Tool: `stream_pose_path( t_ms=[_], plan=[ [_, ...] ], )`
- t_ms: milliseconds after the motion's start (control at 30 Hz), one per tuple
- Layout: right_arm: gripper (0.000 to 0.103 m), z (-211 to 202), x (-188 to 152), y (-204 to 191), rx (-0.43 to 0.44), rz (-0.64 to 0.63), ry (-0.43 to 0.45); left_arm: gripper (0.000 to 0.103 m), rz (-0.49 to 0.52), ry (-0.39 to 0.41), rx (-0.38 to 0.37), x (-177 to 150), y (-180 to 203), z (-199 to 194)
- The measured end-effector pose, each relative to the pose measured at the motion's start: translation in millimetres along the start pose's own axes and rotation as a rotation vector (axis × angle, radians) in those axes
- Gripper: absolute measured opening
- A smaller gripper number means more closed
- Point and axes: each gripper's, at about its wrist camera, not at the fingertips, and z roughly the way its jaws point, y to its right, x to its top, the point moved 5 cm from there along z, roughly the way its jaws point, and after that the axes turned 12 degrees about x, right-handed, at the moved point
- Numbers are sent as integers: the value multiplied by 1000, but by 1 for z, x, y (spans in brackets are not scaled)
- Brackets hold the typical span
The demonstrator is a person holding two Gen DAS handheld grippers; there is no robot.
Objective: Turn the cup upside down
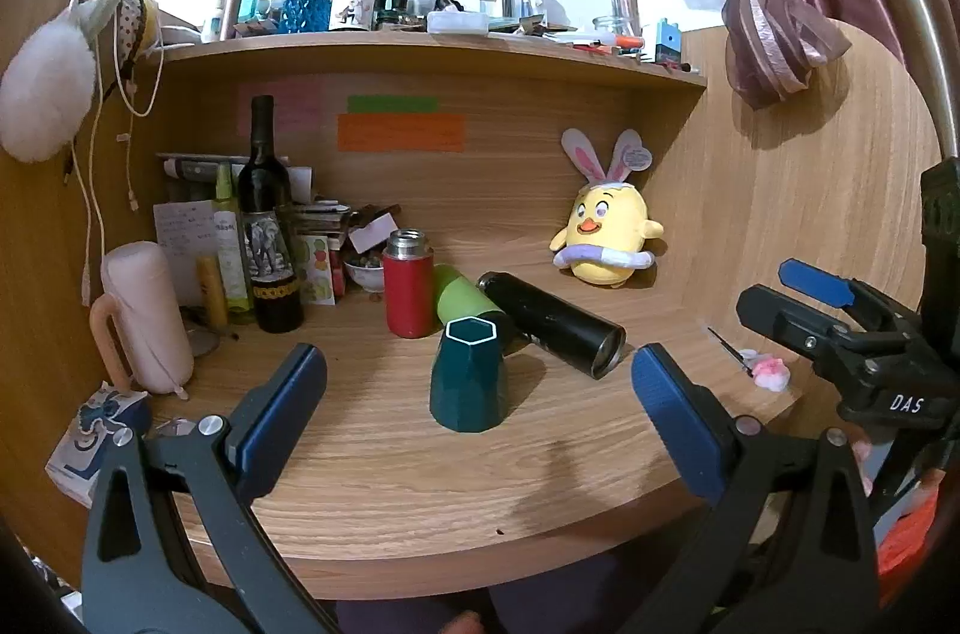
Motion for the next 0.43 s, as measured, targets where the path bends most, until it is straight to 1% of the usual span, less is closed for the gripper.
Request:
stream_pose_path(
  t_ms=[433],
  plan=[
    [103,2,0,-4,3,-5,-3,103,1,-8,-3,-3,2,2]
  ],
)
